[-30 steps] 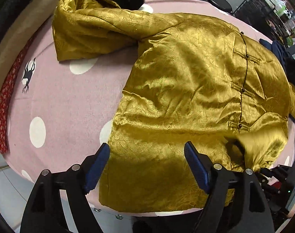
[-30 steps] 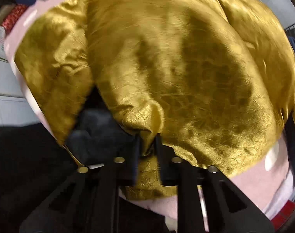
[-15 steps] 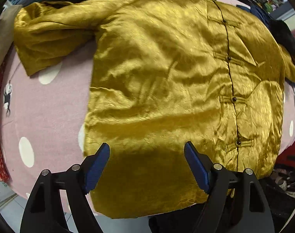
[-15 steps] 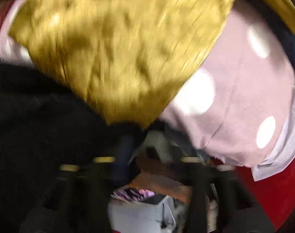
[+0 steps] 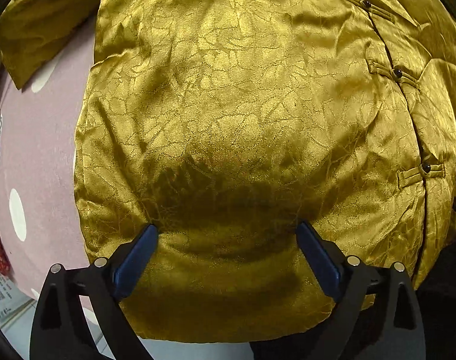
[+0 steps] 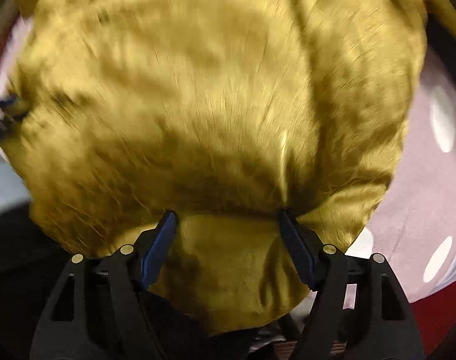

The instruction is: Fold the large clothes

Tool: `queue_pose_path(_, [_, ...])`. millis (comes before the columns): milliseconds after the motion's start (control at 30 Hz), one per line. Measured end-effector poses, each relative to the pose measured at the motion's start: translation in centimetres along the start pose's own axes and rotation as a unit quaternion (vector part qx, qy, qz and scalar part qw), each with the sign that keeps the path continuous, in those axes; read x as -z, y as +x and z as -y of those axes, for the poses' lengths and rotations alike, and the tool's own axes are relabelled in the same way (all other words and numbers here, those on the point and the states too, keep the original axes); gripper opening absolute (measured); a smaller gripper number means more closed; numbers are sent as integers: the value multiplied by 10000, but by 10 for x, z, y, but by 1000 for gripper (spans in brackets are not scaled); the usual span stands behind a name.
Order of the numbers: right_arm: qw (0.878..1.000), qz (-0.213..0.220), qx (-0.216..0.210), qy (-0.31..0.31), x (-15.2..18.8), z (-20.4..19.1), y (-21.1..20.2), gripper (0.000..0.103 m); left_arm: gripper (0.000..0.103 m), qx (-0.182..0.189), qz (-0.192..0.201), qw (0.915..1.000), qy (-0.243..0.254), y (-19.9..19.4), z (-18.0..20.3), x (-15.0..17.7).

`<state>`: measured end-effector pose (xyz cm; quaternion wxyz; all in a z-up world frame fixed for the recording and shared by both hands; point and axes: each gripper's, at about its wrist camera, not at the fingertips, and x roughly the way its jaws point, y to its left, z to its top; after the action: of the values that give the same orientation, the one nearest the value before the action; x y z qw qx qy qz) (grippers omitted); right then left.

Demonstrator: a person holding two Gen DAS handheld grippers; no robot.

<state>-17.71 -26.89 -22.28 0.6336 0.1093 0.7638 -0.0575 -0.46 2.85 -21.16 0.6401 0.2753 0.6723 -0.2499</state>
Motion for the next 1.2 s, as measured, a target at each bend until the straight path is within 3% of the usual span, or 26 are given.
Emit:
queue_pose_path(100, [9998,81,-7,-200,-1,0,-10,71,92,-156,-49,9999,-9,-4,8,-4])
queue_pose_path(200, [9992,351,-137,-135,-2,10,-39,71,92,-168,293,9994,-72,-28,17,-13])
queue_pose_path(333, [9944,1046,-74,100,-16,31,-85,71,92,-141,647,9977,-141,-53,31,-32])
queue_pose_path(500, [9766,2049,359,552,-51,80,-148,72,92,-45,1027,9946,-120,-77,54,-66])
queue_pose_path(667, [9680,2418,-209,639,-94,121,-185,71,92,42,1294,9916,-24,-94,74,-96])
queue_pose_path(767, [9643,2457,-799,584,-137,128,-192,72,92,-8,1389,9903,-62,-110,70,-113])
queue_pose_path(933, [9636,2351,-1012,766,-231,131,-162,72,92,26,1442,9888,-374,-130,63,-118])
queue_pose_path(1033, [9706,2077,-854,868,-266,143,-136,71,92,-127,1395,9892,-423,-128,63,-108])
queue_pose_path(1067, [9778,1787,-774,773,-278,144,-119,72,92,-163,1375,9894,-443,-128,63,-107])
queue_pose_path(1100, [9836,1536,-731,607,-285,142,-104,71,92,-198,1343,9896,-479,-127,62,-102])
queue_pose_path(1167, [9882,1449,-493,76,-290,124,-90,71,92,-207,1202,9907,-608,-121,57,-88])
queue_pose_path(1200, [9881,1413,-583,-143,-290,113,-89,60,92,-184,1145,9910,-667,-120,55,-83])
